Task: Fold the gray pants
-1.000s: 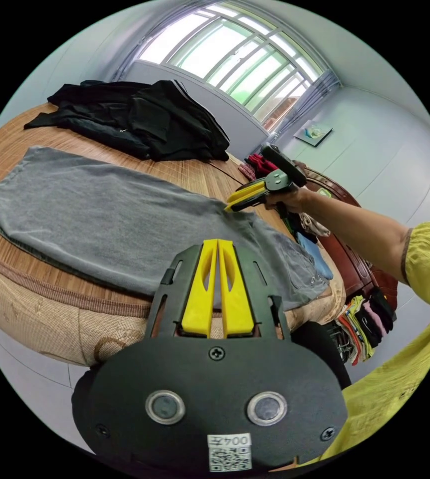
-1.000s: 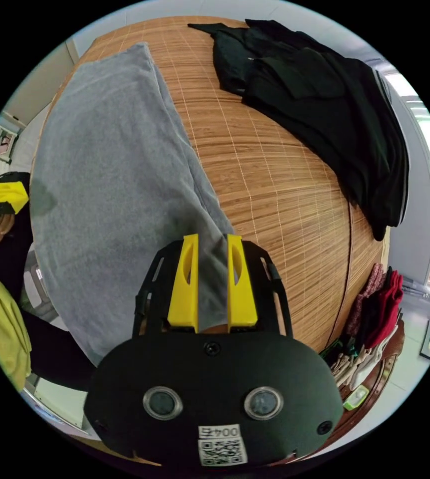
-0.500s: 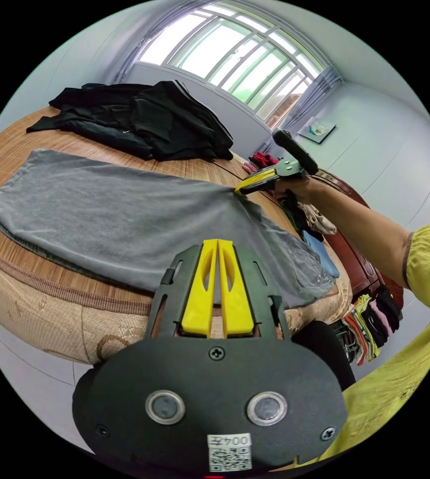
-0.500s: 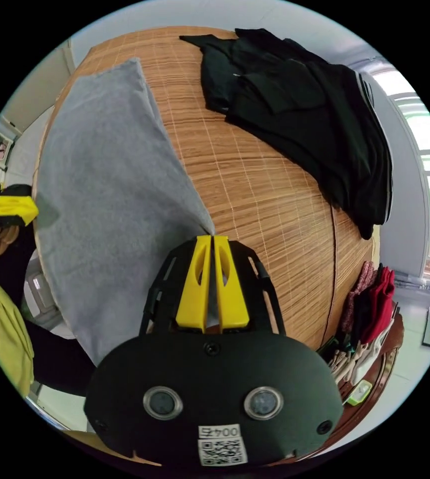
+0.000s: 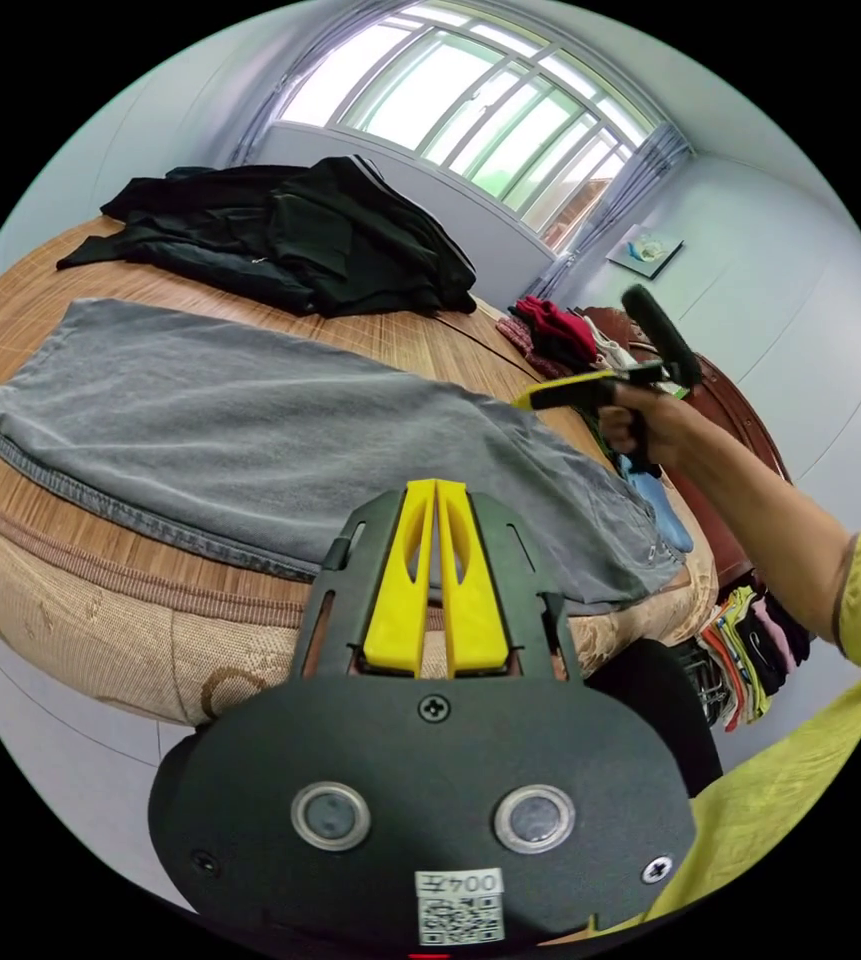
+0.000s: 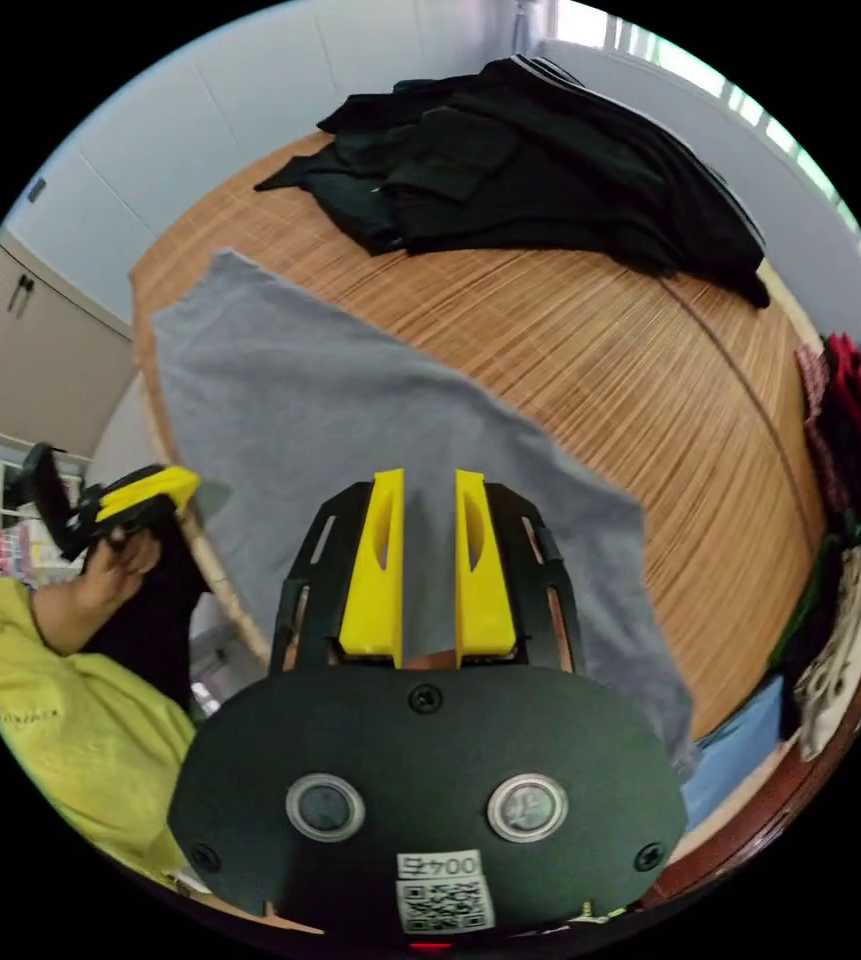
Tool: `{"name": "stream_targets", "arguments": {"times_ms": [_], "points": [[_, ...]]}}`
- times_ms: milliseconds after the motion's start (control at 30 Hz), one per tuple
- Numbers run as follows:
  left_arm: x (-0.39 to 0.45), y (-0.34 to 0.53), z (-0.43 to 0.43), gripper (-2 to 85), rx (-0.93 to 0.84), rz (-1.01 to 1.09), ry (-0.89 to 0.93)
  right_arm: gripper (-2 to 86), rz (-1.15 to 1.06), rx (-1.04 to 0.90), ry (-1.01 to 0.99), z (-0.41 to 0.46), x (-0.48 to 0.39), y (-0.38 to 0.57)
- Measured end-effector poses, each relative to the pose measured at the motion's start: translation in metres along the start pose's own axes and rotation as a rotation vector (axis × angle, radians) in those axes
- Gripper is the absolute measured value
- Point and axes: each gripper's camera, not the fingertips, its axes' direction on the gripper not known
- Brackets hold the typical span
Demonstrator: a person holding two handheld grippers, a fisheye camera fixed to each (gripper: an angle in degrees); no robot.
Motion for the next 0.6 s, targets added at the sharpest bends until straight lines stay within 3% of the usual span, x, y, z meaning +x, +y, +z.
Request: {"name": "stream_targets", "arguments": {"times_ms": [100, 367, 600], "points": [[0.008, 0.006, 0.005, 0.2, -0.007, 0.016, -0.023, 8.7, -0.006, -0.037, -0.028, -0.006, -0.037, 0.066], [0.039, 0.023, 0.029, 0.2, -0.084, 0.131, -0.134, 10.7, 0.021, -0.098, 0.132, -0.038, -0.075, 0.232], [0.064, 0.034, 0.055, 0.2, -0.123, 0.174, -0.161, 7.4, -0.067, -0.126, 0.326, -0.045, -0.097, 0.262]]}}
